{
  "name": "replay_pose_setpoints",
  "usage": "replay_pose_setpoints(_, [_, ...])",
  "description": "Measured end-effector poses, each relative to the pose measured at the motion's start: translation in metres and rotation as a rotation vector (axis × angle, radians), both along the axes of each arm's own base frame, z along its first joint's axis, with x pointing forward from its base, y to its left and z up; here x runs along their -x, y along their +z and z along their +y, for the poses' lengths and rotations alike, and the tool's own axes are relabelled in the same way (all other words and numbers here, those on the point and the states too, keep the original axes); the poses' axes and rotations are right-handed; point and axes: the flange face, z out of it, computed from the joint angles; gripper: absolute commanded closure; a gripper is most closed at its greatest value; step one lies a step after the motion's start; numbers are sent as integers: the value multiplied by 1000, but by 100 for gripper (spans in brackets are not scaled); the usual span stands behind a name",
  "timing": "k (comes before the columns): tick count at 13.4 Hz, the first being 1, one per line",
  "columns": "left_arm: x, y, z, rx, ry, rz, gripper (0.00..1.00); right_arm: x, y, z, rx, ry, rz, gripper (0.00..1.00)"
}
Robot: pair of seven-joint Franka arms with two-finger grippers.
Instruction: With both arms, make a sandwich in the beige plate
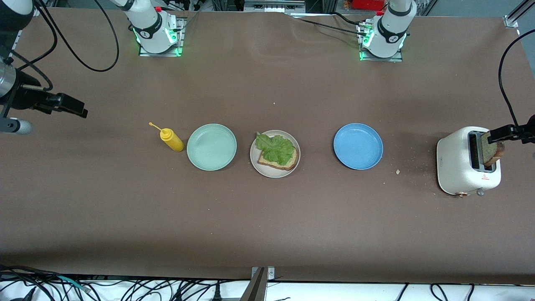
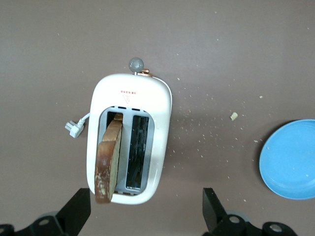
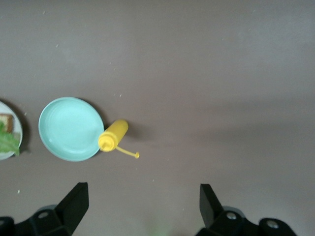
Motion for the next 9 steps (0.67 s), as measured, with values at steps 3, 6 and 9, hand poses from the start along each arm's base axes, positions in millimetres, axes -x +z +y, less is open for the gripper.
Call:
replay_pose_setpoints(3, [5, -27, 14, -1, -3, -16, 0, 24, -10, -11, -7, -15, -10, 0])
replay_pose_setpoints(6, [12, -49, 34, -7, -20, -44, 0, 51, -20, -30, 11, -41, -61, 0])
replay_pose_setpoints(9, [20, -74, 48, -11, -18, -61, 0, 54, -16, -36, 19, -49, -72, 0])
